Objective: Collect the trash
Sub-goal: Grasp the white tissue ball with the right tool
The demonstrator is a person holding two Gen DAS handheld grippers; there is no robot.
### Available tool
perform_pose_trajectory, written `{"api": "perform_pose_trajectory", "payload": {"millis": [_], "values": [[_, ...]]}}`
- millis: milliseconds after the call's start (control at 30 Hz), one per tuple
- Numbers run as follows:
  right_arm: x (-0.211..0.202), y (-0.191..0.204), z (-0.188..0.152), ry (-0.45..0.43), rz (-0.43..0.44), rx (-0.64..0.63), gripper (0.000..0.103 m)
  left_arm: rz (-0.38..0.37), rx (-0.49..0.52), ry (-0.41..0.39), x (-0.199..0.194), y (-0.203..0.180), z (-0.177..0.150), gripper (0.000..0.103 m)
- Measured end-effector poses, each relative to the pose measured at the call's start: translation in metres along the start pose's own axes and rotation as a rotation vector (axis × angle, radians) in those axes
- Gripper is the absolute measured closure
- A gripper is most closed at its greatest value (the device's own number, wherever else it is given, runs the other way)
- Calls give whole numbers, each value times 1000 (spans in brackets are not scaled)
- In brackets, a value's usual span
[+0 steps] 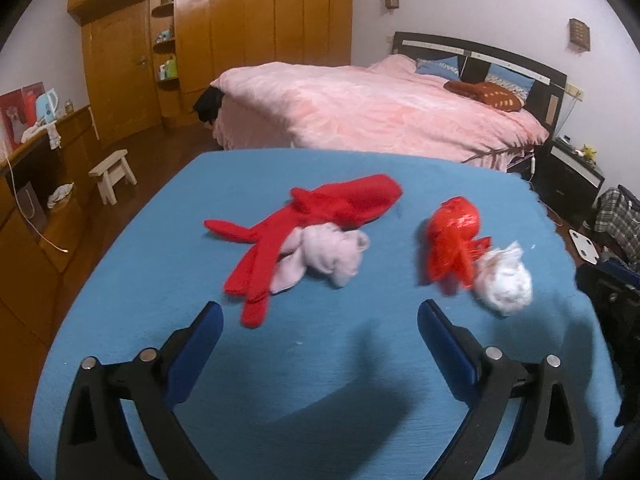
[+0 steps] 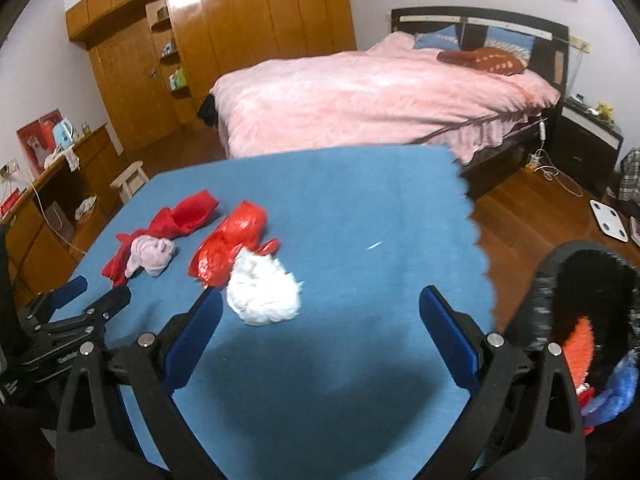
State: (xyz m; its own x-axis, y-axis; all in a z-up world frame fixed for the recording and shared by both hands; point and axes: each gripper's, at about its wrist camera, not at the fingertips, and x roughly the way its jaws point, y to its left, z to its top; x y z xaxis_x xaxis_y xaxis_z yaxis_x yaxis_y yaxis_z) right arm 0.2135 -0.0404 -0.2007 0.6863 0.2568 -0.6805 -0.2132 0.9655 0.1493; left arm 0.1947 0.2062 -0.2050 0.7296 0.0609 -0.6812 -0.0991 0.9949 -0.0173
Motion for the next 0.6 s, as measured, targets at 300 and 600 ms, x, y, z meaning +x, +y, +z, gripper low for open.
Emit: {"api": "perform_pose_trajectory", "payload": {"millis": [300, 600], "values": [[47, 26, -2, 64, 1, -53, 7, -11, -37, 21, 10, 17, -3, 7], [67, 36, -2, 135, 42, -94, 34, -18, -55, 47, 16, 20, -5, 7]]}}
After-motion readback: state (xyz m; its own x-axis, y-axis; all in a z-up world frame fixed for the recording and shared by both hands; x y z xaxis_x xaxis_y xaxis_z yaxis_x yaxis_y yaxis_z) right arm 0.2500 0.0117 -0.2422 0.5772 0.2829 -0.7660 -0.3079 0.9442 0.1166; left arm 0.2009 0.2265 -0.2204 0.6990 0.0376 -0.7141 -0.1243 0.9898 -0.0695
